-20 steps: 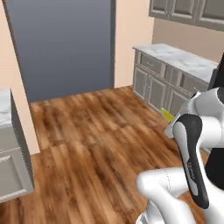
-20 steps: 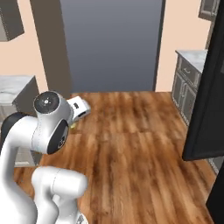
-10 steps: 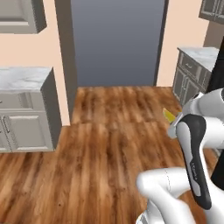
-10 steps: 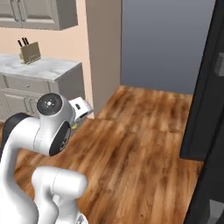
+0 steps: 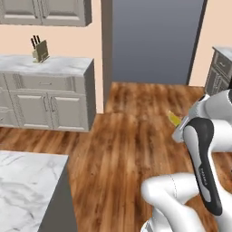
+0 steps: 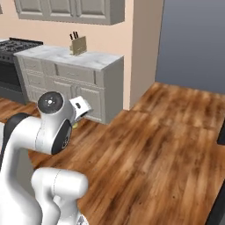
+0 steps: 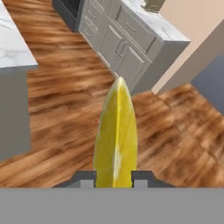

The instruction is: Take the cheese, steak, and lemon wedge from the fridge and place them on the plate on the dining counter to create an appetizer plate.

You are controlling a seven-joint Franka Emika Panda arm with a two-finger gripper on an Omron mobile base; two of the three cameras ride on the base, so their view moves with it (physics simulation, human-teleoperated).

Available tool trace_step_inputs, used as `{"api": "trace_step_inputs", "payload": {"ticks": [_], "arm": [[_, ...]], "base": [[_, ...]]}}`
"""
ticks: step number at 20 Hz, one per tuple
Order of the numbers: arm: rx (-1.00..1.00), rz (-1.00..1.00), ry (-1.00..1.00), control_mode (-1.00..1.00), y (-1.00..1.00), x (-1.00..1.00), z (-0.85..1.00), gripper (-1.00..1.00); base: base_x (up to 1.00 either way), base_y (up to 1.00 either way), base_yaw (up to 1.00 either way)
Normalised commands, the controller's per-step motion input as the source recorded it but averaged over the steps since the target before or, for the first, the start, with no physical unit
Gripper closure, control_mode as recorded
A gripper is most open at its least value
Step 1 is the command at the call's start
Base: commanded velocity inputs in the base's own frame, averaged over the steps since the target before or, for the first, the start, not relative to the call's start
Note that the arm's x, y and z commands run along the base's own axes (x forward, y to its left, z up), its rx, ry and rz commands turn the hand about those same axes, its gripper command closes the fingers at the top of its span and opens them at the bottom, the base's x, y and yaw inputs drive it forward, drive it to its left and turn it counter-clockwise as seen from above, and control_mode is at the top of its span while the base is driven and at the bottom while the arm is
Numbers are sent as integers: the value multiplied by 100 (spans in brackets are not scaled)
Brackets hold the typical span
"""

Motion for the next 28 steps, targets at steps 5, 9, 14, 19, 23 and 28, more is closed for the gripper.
{"api": "trace_step_inputs", "payload": {"ticks": [5, 9, 14, 19, 23, 28], "arm": [[0, 0, 0, 100, 0, 0, 0, 100], [0, 0, 0, 100, 0, 0, 0, 100], [0, 0, 0, 100, 0, 0, 0, 100], [0, 0, 0, 100, 0, 0, 0, 100], [0, 0, 0, 100, 0, 0, 0, 100], [0, 0, 0, 100, 0, 0, 0, 100]], "base": [[-100, 100, 23], [-100, 100, 21], [-100, 90, 16], [-100, 57, 7], [-100, 44, 3], [-100, 43, 1]]}}
